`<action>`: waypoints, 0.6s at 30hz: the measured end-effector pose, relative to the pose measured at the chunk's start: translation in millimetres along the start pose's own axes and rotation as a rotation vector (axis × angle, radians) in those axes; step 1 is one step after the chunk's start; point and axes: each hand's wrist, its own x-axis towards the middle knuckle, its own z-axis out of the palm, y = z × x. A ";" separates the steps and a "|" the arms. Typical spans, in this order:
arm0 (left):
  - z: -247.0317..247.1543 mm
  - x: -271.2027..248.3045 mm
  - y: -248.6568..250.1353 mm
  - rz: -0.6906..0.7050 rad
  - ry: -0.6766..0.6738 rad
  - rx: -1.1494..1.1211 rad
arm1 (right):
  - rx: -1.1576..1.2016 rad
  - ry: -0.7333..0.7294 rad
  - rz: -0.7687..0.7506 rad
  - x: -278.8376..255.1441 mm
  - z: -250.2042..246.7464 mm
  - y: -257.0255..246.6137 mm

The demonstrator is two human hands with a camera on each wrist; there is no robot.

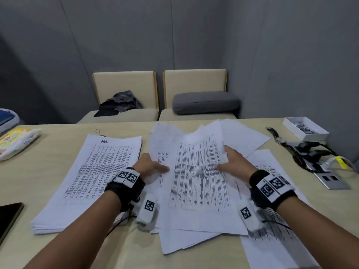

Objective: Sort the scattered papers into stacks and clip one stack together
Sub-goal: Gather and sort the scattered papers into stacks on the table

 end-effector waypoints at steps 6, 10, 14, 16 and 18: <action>-29.1 -51.8 50.5 0.359 0.253 0.056 | 0.283 0.046 -0.174 -14.6 -19.1 -29.8; -53.6 -73.0 81.6 0.593 0.263 -0.025 | 0.526 0.088 -0.274 -14.5 -33.6 -60.9; -51.9 -87.1 100.1 0.702 0.218 -0.107 | 0.704 0.039 -0.363 -19.4 -43.0 -94.2; -50.3 -86.5 102.3 0.728 0.215 -0.183 | 0.750 0.038 -0.437 -23.9 -46.3 -104.4; -49.1 -83.0 102.7 0.742 0.206 -0.265 | 0.754 0.040 -0.479 -28.9 -51.9 -110.5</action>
